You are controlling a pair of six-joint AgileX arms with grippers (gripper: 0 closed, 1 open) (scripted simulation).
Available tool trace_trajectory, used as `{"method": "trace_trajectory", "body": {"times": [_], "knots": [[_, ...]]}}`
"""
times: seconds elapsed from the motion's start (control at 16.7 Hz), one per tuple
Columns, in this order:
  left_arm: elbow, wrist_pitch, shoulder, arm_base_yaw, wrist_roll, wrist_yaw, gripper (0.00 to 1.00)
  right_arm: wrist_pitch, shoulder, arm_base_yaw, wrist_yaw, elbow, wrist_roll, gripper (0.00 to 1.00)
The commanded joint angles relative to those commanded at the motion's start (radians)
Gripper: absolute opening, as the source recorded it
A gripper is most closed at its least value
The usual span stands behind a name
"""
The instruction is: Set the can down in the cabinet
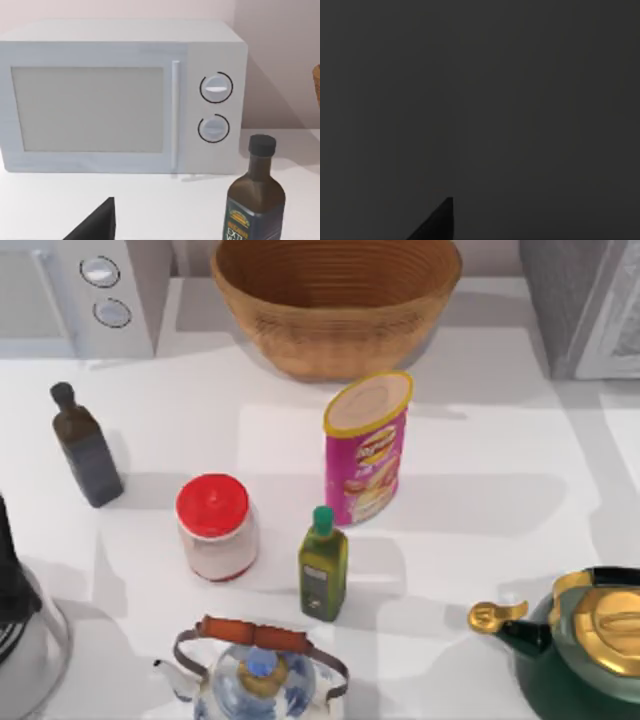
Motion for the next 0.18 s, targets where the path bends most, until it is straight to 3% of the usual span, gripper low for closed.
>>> {"method": "trace_trajectory", "body": {"times": [0.18], "knots": [[0.000,0.000,0.000,0.000,0.000,0.000,1.00,0.000,0.000,0.000,0.000,0.000,0.000,1.00]]}}
